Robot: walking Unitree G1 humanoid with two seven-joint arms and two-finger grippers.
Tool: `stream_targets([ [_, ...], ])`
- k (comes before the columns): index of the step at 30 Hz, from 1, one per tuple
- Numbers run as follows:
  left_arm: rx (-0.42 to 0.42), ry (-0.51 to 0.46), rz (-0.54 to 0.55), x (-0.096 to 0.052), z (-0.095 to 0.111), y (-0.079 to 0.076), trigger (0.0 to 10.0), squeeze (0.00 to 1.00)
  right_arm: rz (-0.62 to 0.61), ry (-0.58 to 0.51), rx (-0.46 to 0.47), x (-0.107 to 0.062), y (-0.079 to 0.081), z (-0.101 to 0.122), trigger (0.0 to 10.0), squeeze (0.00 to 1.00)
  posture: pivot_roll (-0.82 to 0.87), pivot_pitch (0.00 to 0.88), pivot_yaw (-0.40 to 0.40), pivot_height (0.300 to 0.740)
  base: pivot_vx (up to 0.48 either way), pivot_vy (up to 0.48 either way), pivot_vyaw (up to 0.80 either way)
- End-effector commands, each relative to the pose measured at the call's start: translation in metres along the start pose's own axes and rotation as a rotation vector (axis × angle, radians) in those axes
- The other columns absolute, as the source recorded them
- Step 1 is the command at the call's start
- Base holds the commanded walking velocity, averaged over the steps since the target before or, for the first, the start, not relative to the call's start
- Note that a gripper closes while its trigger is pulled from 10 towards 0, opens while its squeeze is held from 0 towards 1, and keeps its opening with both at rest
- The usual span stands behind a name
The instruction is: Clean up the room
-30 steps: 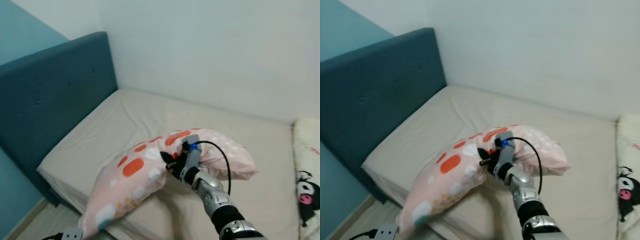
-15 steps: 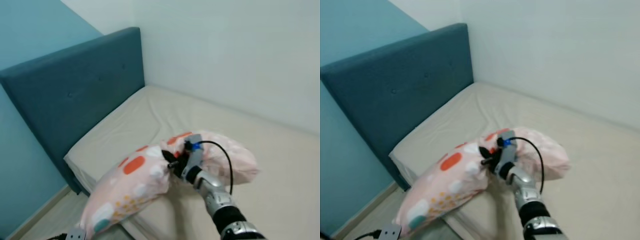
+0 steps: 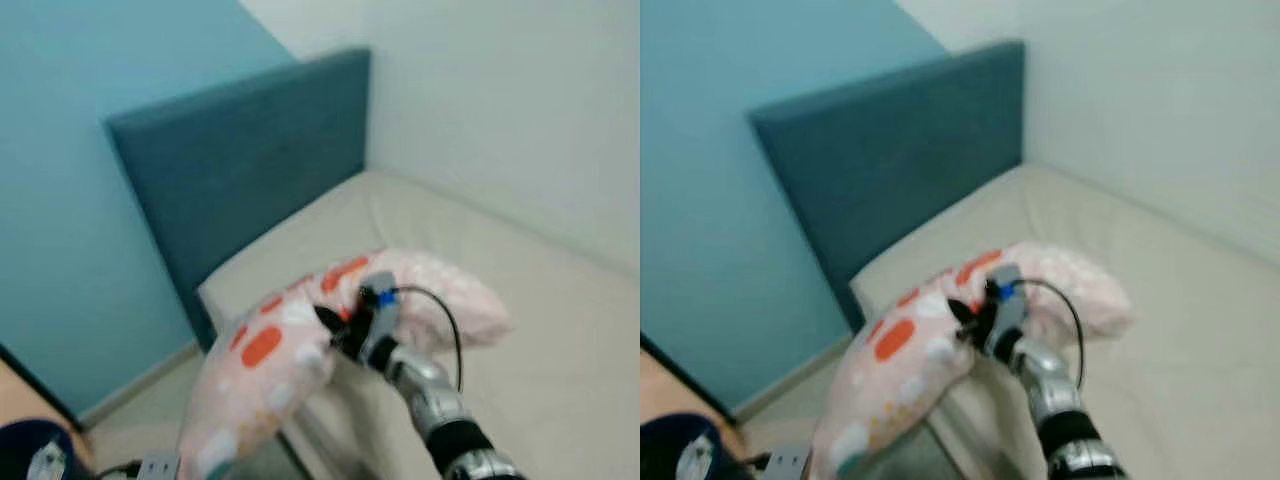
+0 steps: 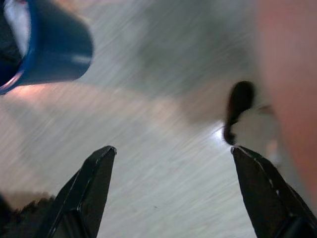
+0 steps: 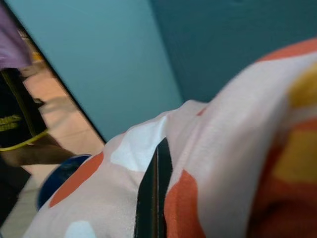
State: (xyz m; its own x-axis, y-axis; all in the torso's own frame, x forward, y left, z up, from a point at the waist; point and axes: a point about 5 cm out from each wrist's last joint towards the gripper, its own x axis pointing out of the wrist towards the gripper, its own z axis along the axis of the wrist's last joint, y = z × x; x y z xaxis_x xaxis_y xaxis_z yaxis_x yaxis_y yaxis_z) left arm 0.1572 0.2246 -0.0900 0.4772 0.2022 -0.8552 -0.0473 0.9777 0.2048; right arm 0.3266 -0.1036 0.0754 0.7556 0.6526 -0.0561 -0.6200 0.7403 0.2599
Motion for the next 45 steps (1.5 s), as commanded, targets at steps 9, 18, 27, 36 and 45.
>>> stream_targets([
  [9,0.002,0.007,-0.014,0.0,-0.002,-0.002,10.0,0.0,0.024,-0.057,-0.026,0.005,0.004,0.014,10.0,0.0,-0.1,0.0,0.005,0.74,0.0,0.0,0.78],
  [18,-0.002,-0.01,-0.044,0.0,0.001,-0.007,10.0,0.0,-0.142,-0.11,0.003,0.001,-0.012,0.02,10.0,0.0,-0.1,0.0,0.006,0.74,0.0,0.0,0.69],
  [27,0.002,-0.02,-0.04,0.0,0.004,-0.007,10.0,0.0,-0.223,-0.095,0.004,-0.002,-0.02,0.019,10.0,0.0,-0.1,0.0,0.006,0.74,0.235,0.0,0.0],
  [36,0.0,-0.018,-0.045,0.0,0.004,-0.007,10.0,0.0,-0.238,-0.098,0.008,-0.001,-0.019,0.019,10.0,0.0,-0.1,0.0,0.004,0.74,0.403,0.0,0.0],
  [45,0.0,-0.014,-0.045,0.0,0.003,-0.008,10.0,0.0,-0.241,-0.11,0.011,0.001,-0.019,0.022,10.0,0.0,-0.11,0.0,0.003,0.74,0.412,0.0,0.0],
])
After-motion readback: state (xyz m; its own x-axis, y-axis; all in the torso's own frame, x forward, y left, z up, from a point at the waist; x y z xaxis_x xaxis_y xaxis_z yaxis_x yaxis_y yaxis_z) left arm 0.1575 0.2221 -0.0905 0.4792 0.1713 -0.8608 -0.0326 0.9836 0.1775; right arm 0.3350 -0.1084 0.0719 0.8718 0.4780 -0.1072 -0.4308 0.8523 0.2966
